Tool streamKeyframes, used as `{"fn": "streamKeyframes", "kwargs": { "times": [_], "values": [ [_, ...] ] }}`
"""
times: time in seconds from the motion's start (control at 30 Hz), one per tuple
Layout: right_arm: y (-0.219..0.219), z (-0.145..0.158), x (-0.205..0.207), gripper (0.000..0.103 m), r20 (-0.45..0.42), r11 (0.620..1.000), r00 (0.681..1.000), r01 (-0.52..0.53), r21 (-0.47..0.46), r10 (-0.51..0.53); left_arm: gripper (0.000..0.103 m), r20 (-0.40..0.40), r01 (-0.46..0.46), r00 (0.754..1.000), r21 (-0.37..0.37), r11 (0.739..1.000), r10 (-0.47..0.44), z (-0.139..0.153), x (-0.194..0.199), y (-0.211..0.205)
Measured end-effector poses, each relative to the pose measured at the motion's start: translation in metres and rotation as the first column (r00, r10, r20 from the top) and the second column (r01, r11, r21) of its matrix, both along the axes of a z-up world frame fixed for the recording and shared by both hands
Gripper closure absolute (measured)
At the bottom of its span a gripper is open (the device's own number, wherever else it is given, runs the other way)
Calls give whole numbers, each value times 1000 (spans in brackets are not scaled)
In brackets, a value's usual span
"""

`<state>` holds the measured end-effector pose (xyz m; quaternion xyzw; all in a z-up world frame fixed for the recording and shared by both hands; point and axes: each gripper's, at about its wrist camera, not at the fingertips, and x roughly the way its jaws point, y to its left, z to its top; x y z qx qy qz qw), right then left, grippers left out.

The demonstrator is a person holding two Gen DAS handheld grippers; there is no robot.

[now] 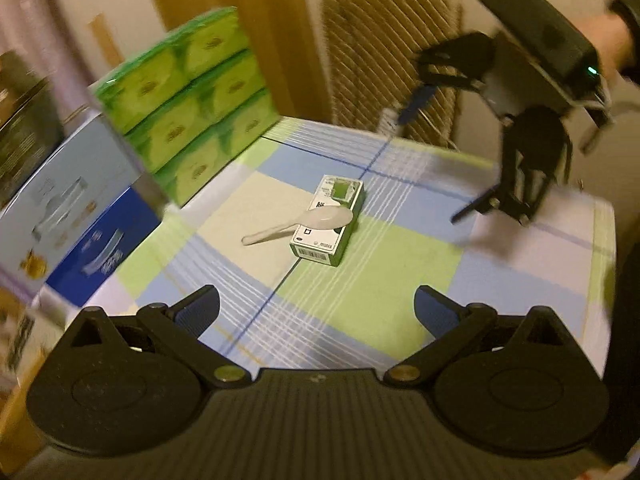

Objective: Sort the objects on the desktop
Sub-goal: 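Move both tools back over the table toward the green spray box, then close right gripper on green spray box under the white spoon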

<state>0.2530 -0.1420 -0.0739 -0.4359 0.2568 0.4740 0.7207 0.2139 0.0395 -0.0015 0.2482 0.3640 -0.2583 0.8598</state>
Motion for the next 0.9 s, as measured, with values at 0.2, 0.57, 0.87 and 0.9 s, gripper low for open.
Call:
{"fn": "streamKeyframes", "kwargs": {
  "times": [0.2,0.57,0.87,0.9],
  "values": [
    [28,-18,40,2,12,991,994,-105,-85,107,1,-30,160,987,116,980,-158,-21,30,-1],
    [73,-60,91,2,-33,955,980,-200,-218,197,1,-63,316,949,179,932,-309,-59,62,-3],
    [93,-70,108,21,-141,939,968,-236,-250,206,1,-90,321,947,160,934,-310,-73,66,8],
    [95,-69,108,26,-151,940,968,-235,-249,202,1,-91,320,947,157,934,-309,-73,66,9]
  ]
}}
